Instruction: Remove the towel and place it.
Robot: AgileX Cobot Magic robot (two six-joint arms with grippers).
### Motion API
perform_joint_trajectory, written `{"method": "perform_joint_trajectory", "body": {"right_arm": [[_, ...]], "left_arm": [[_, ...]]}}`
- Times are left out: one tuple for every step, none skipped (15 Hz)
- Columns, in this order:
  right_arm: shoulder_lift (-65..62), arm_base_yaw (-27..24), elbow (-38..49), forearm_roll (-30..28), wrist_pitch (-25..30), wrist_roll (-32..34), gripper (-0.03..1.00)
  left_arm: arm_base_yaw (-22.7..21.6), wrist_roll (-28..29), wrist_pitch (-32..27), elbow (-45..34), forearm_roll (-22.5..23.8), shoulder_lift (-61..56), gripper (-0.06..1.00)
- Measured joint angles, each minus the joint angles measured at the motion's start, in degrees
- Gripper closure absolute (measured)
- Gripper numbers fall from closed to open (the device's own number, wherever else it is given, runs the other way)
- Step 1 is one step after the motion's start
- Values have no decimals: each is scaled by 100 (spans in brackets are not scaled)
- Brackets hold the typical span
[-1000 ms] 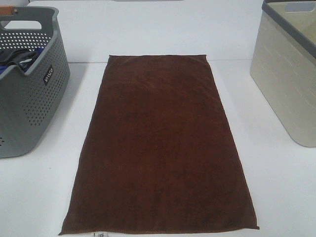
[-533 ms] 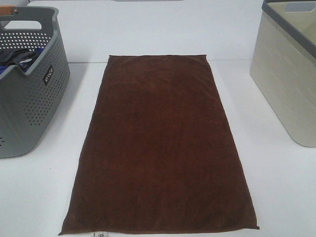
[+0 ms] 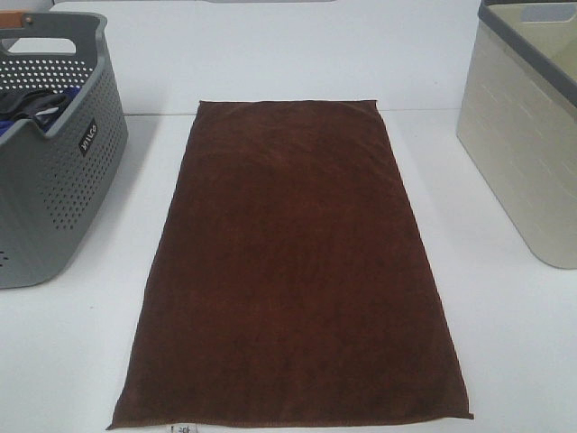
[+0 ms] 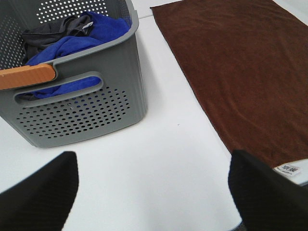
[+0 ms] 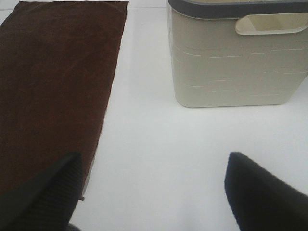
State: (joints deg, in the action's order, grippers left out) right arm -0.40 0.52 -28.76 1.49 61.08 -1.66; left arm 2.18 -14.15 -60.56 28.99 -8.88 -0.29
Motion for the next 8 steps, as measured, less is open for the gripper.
{"method": "perform_joint_trajectory", "body": {"right_arm": [[0,0,0,0,0,0,20],[0,0,0,0,0,0,20],[0,0,0,0,0,0,20],[0,0,0,0,0,0,20],[0,0,0,0,0,0,20],[0,0,0,0,0,0,20],[0,0,0,0,0,0,20],[0,0,0,0,0,0,20]], "left_arm": [[34,0,0,0,0,0,14],[63,0,0,0,0,0,14],[109,0,0,0,0,0,14],[132,0,0,0,0,0,14],[138,0,0,0,0,0,14],[138,0,0,0,0,0,14],[138,0,0,0,0,0,14],[138,0,0,0,0,0,14]]}}
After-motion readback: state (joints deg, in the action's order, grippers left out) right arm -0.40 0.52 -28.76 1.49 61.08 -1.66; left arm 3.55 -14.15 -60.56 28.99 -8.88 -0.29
